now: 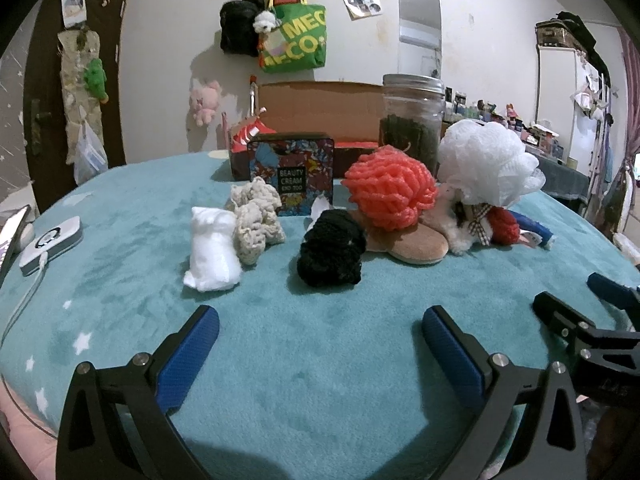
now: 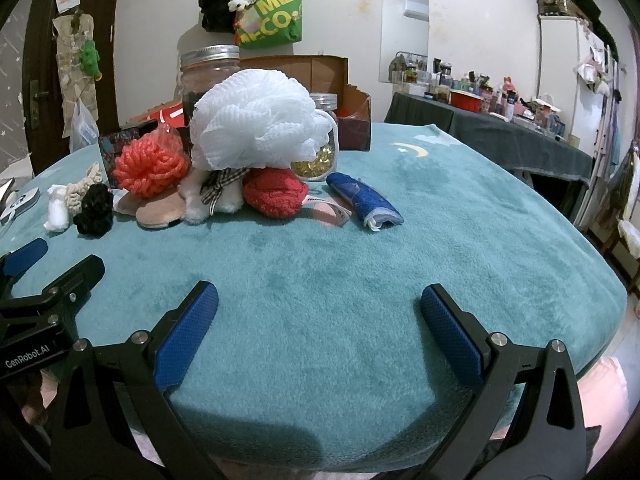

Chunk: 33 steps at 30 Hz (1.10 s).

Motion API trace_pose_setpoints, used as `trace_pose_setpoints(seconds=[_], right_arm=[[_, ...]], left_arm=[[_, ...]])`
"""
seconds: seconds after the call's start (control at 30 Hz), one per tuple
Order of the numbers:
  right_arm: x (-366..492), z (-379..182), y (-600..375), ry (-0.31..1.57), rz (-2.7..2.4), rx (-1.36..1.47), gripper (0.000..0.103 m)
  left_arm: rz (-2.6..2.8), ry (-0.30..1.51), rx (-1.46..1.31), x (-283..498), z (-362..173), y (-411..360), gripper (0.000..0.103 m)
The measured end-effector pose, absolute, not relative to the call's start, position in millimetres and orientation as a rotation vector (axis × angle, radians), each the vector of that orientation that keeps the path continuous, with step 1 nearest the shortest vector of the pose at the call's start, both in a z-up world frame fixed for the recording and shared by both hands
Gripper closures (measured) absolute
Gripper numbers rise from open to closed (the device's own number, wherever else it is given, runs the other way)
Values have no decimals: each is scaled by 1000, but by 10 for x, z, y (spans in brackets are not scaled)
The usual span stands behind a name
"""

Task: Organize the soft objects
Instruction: 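Grasp the red mesh sponge with the left tool while the right tool grasps the white puff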

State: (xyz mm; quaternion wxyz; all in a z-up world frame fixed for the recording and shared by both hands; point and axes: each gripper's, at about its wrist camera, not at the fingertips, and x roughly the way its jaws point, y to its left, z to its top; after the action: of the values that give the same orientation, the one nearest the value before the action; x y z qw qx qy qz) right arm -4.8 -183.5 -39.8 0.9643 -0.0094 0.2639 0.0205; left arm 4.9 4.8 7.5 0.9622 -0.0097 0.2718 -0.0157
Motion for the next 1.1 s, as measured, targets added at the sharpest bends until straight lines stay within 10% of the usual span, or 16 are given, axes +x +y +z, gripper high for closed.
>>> trace_pose_setpoints(seconds=[0.83, 1.1], right_arm=[[806, 428, -1971, 524, 286, 27, 0], [1185, 364, -1919, 627, 415, 22, 0]], left_arm=[[-238, 592, -1, 814, 793, -28, 1], [-288, 683, 48, 1013, 632, -148, 24]])
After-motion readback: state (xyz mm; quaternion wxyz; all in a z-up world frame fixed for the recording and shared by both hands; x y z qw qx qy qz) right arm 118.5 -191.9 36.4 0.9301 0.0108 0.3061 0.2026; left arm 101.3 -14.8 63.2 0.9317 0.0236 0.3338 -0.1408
